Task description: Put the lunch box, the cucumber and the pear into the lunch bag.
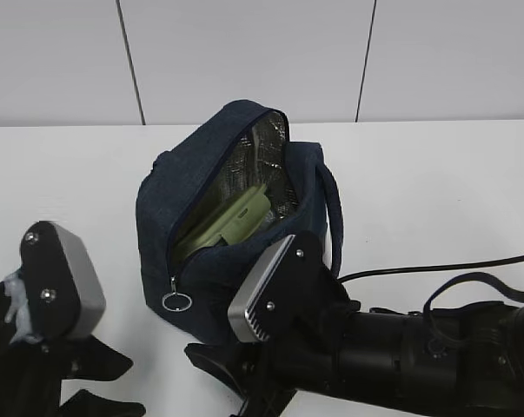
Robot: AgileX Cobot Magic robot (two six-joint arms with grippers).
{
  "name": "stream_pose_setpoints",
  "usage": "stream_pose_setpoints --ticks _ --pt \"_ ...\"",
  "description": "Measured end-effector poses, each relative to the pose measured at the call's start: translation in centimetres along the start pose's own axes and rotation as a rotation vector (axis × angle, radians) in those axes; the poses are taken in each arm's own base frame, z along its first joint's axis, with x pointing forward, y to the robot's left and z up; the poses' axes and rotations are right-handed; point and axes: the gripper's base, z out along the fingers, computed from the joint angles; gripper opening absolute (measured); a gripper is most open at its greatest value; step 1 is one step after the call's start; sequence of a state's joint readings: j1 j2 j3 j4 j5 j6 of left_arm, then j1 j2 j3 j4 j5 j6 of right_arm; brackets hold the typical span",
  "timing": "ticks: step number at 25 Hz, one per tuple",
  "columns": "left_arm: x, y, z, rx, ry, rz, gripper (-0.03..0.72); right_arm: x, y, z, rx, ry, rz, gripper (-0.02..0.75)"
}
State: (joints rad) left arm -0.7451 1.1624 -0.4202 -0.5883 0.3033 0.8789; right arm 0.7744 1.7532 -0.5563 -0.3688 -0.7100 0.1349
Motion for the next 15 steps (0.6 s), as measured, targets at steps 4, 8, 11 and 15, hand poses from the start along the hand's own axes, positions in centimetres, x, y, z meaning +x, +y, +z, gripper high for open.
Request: stream_pose_setpoints --ticks 4,8,11,15 --pt "-1.4 0.0 -0.6 0.025 0.029 0.114 0.255 0.0 0.0 0.0 -0.001 0.0 0.0 0.374" --pt "-0.9 1.2 -0.9 -0.051 0.106 -0.079 0.236 0.0 0.0 0.0 -0.001 -0.005 0.0 0.374" --pt "0.0 2.5 -1.1 -0.161 0.17 -0.238 0.235 -0.1 0.0 0.0 -0.001 -0.006 0.0 0.374" --pt "-2.1 2.9 -2.4 -0.237 -0.122 -0.227 0.236 -0.1 0.0 0.0 -0.002 -0.01 0.0 0.374"
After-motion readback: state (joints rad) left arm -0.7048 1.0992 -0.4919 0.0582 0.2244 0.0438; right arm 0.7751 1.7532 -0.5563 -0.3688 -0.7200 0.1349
